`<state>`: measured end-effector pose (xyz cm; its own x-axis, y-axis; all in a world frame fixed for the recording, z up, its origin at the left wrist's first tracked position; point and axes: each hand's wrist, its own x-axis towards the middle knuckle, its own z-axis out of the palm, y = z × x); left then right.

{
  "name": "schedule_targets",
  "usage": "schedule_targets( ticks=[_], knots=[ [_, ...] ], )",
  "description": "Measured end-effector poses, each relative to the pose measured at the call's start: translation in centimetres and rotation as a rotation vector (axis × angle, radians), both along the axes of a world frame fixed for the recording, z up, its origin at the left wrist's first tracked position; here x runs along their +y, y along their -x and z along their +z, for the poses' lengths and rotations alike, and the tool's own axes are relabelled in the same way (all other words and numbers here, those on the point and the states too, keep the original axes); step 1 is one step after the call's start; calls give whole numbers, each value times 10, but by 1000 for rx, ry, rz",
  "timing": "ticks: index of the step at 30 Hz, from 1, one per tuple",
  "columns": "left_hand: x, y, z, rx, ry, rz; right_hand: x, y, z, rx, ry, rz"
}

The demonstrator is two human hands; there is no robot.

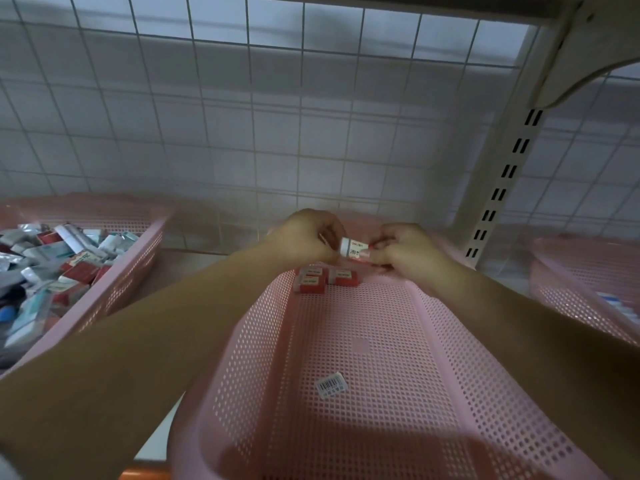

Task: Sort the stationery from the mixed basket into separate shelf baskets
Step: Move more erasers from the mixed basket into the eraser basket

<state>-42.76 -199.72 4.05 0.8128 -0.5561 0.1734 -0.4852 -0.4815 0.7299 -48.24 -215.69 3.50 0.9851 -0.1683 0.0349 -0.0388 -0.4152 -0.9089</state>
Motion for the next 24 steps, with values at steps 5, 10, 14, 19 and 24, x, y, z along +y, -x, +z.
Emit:
schedule_targets(
  ticks=[5, 10, 14, 19, 24],
  knots=[
    [-2, -4, -11, -183, -507, 29, 8, -2, -23, 215, 150, -21],
    [-2, -2, -15, -331, -813, 32, 20, -4, -30, 257, 232, -17],
    [-4, -1, -15, -417, -935, 41, 23, -2, -28, 200, 396, -45],
    [-7, 5, -13, -447, -1064, 45, 21, -1, -38, 153, 599, -57],
    [-12, 10, -13, -497, -1210, 15, 26, -1, -50, 117, 769, -69]
  ],
)
